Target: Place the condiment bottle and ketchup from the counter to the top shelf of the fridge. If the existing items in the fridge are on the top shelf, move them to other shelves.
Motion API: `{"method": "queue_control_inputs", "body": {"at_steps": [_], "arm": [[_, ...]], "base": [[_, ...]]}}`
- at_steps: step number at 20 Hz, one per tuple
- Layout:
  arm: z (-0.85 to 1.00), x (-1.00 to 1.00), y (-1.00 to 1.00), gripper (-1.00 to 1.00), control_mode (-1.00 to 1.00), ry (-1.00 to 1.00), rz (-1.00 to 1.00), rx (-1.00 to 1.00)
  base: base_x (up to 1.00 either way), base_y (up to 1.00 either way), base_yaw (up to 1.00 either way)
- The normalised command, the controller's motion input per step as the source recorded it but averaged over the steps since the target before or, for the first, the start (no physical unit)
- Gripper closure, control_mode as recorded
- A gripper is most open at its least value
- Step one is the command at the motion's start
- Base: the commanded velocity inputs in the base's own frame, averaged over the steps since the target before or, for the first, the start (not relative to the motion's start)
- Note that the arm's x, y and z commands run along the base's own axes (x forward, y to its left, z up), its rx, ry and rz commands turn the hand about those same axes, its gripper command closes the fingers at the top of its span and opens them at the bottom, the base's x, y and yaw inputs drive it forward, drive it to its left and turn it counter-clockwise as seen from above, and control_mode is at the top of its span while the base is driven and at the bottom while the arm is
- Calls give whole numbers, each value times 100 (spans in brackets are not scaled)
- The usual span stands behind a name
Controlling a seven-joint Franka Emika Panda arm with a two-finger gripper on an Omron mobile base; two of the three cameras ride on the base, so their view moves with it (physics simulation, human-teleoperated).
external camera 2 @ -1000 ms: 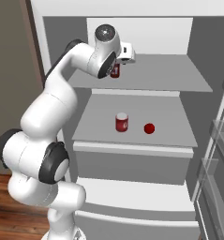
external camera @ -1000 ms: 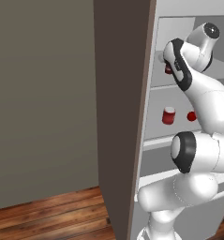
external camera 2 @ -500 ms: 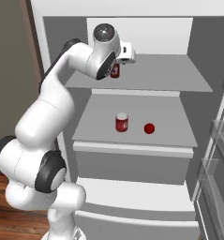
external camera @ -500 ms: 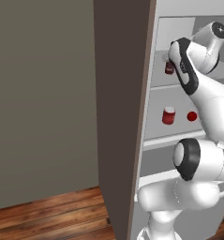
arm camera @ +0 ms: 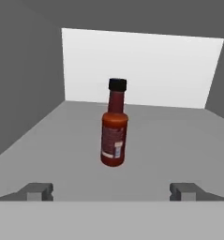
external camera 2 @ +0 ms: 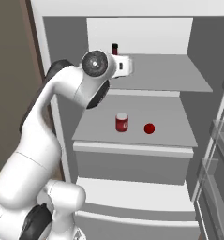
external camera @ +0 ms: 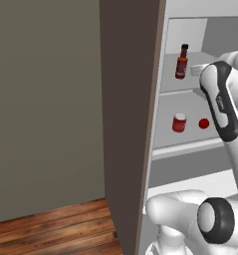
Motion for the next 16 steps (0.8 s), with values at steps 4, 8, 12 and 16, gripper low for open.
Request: {"method": "queue_control_inputs", "body": {"at_steps": [4,8,12,16], "arm": [[0,-100,-17,-100,-100,-17,0,0],[0,-100,-13,-100,-100,-2,0,-1],[-11,-100,-1,-100,-100,10,0,-13],[-43,-100,0,-100,-100,24,0,-23]], "base": [[0,0,0],[0,0,0],[0,0,0],[0,0,0]]}}
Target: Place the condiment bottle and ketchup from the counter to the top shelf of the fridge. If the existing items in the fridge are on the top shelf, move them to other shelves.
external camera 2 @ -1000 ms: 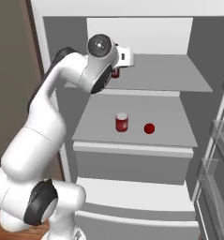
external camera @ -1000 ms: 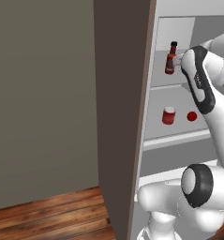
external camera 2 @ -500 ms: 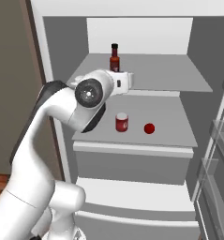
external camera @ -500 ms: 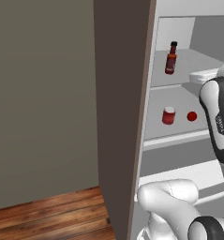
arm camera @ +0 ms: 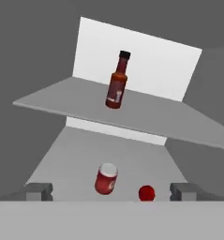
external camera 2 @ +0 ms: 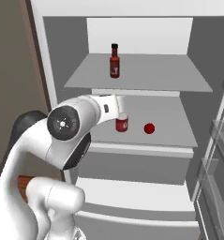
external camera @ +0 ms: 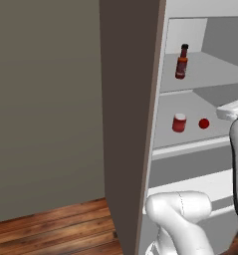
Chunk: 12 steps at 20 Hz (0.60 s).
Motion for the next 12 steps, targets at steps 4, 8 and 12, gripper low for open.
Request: {"method": "queue_control_inputs", "body": {"at_steps": [4,8,12], "arm": [[-47,-100,1,-100,-100,27,1,-24],[-18,-64,0,-100,-100,20,7,-10],[-1,-10,0,-100,-100,8,8,0]], "base": [[0,0,0],[0,0,0],[0,0,0]]}}
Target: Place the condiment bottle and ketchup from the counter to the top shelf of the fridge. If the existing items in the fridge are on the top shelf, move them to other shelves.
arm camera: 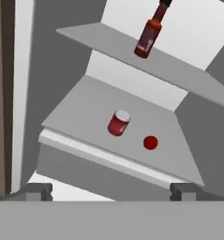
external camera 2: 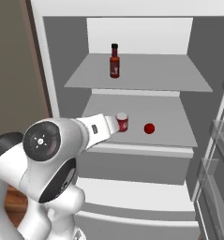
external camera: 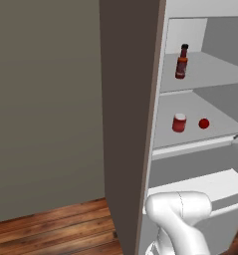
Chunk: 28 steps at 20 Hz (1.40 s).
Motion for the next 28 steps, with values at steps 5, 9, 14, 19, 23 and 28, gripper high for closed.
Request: {"method": "queue_control_inputs", "body": {"at_steps": [5,9,14,19,23,28], "arm": [[0,-25,0,-100,-100,0,3,0],[0,0,0,-100,100,0,0,0],[0,0,0,-100,100,0,0,0],[0,0,0,-100,100,0,0,0],[0,0,0,-100,100,0,0,0],[0,0,0,-100,100,0,0,0]], "base": [[0,0,0],[-100,-8,35],[-100,4,58],[-84,39,79],[-54,53,90],[-53,63,88]]}}
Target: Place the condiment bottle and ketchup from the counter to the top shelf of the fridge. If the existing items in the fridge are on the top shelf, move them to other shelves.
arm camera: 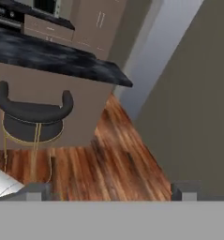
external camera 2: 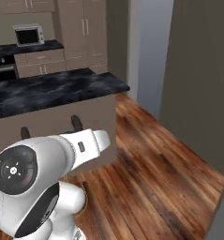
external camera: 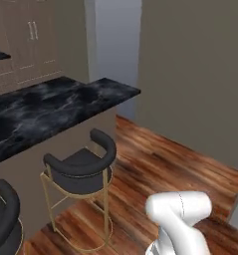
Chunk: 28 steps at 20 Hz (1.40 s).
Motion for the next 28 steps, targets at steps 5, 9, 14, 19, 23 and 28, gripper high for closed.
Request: {"method": "queue_control_inputs", "body": {"at_steps": [5,9,14,19,23,28], "arm": [[0,0,0,-100,100,0,0,0],[0,0,0,-100,100,0,0,0],[0,0,0,-100,100,0,0,0],[0,0,0,-100,100,0,0,0],[0,0,0,-100,100,0,0,0],[0,20,2,-100,-100,6,2,-1]], "base": [[-15,84,75],[23,99,55],[53,100,41],[95,100,25],[100,69,8],[80,18,4]]}}
